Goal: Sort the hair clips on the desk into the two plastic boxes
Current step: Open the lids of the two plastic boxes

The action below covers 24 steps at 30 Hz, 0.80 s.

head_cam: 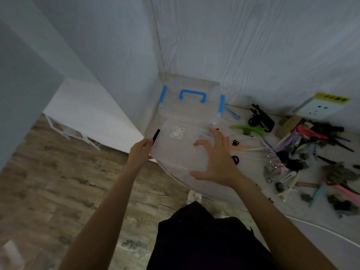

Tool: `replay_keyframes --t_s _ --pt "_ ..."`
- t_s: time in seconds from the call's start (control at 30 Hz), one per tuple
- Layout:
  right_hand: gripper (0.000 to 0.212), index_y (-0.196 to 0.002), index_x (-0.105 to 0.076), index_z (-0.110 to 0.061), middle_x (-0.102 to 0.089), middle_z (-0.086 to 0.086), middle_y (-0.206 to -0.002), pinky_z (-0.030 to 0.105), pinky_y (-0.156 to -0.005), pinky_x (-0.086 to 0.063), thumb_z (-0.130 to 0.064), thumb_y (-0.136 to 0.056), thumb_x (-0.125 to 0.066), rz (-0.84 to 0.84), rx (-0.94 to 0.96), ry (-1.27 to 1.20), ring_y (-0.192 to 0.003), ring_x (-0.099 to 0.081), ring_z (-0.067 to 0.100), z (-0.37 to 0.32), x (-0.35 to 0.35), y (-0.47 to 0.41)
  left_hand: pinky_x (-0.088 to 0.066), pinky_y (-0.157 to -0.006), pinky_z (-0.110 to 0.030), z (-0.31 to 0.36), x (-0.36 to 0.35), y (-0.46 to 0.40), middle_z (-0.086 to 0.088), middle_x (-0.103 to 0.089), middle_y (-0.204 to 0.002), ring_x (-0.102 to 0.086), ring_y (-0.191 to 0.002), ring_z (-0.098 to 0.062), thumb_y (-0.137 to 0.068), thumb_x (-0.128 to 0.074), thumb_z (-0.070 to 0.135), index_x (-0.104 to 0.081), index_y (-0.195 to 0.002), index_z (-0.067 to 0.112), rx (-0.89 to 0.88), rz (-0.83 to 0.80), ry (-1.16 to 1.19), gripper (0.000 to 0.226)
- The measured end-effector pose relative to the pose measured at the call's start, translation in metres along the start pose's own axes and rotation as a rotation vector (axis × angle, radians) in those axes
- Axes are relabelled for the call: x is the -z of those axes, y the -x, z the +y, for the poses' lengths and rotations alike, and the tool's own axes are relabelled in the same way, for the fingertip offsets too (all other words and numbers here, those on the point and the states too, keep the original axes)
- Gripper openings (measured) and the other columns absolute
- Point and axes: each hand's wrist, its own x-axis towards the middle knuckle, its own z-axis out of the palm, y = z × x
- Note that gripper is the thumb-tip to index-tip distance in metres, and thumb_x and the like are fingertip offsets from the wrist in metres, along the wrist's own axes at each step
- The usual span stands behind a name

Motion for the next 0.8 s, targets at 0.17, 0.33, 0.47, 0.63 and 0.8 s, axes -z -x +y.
replay_keyframes --t_s 0.17,0.33,0.47,0.63,0.8 --pt "0.077 -0.12 -0.041 -0.038 -0.009 0.006 -0.15 0.055 -0.111 -0.019 -0.066 -0.053 -0.067 0.119 -0.03 -0.019 -0.139 -0.006 0.03 0.003 0.025 0.024 -0.042 -0.094 -0.036 -0.01 0.004 0.006 -0.014 -0.057 -0.122 -0.053 -0.11 -0.028 -0.095 -0.047 0.031 -0.055 -0.123 0.012 -0.187 0.224 -0.149 0.034" --pt "0.083 -0.122 -0.038 -0.036 -0.018 0.014 -0.146 0.054 -0.109 -0.022 -0.072 -0.052 -0.061 0.247 -0.159 0.063 -0.137 -0.015 0.035 0.022 0.038 0.077 -0.04 -0.097 -0.034 -0.001 -0.015 0.043 0.0 -0.063 -0.112 -0.054 -0.109 -0.019 -0.076 -0.065 0.034 -0.059 -0.115 0.019 -0.948 0.011 -0.485 0.043" --pt "0.086 -0.123 -0.042 -0.032 -0.019 0.016 -0.147 0.056 -0.107 -0.027 -0.073 -0.05 -0.061 0.32 -0.274 0.169 -0.133 -0.021 0.038 0.037 0.033 0.131 -0.045 -0.086 -0.036 -0.017 -0.034 0.052 0.005 -0.07 -0.094 -0.065 -0.088 -0.022 -0.067 -0.074 0.016 -0.063 -0.106 0.023 -0.92 -0.127 -0.76 0.041" --pt "0.082 -0.12 -0.046 -0.029 -0.023 0.017 -0.142 0.059 -0.101 -0.034 -0.07 -0.051 -0.06 0.322 -0.326 0.197 -0.128 -0.022 0.039 0.038 0.017 0.172 -0.046 -0.076 -0.029 -0.024 -0.015 0.06 0.005 -0.073 -0.087 -0.067 -0.077 -0.016 -0.083 -0.056 0.016 -0.07 -0.09 0.02 -0.984 0.15 -0.626 0.016" --pt "0.083 -0.124 -0.038 -0.032 -0.022 0.022 -0.143 0.067 -0.107 -0.021 -0.073 -0.054 -0.058 0.11 -0.171 0.267 -0.134 -0.016 0.045 0.028 -0.03 0.145 -0.048 -0.079 -0.033 -0.031 0.007 0.078 0.001 -0.073 -0.094 -0.068 -0.082 -0.018 -0.082 -0.067 0.008 -0.07 -0.097 0.015 -0.959 0.265 -0.548 0.016"
